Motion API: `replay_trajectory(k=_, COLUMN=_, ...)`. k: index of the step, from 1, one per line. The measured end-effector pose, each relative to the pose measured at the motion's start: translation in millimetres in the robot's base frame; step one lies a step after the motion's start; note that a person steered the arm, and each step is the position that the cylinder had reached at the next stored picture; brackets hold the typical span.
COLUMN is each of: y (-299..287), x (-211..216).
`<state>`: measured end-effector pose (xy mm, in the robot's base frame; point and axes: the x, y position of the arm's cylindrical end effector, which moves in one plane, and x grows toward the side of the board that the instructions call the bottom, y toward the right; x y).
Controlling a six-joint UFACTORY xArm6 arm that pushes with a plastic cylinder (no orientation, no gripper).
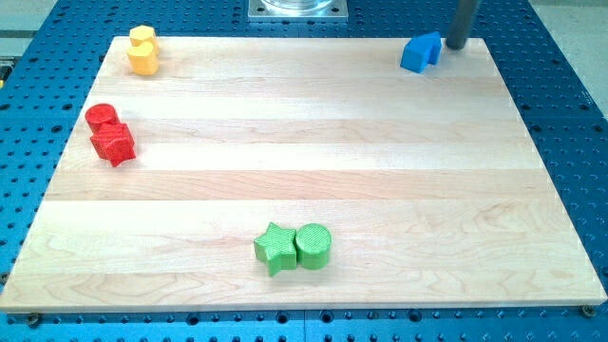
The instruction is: Push the triangle to the top center
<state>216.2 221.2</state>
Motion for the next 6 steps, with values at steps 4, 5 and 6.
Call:
replay_trajectory(k=4, y=-45.3, x=16.5)
replay_trajectory(k=5, y=-125.5, x=26.4)
replay_trajectory(k=6, y=-194.3, x=36.9)
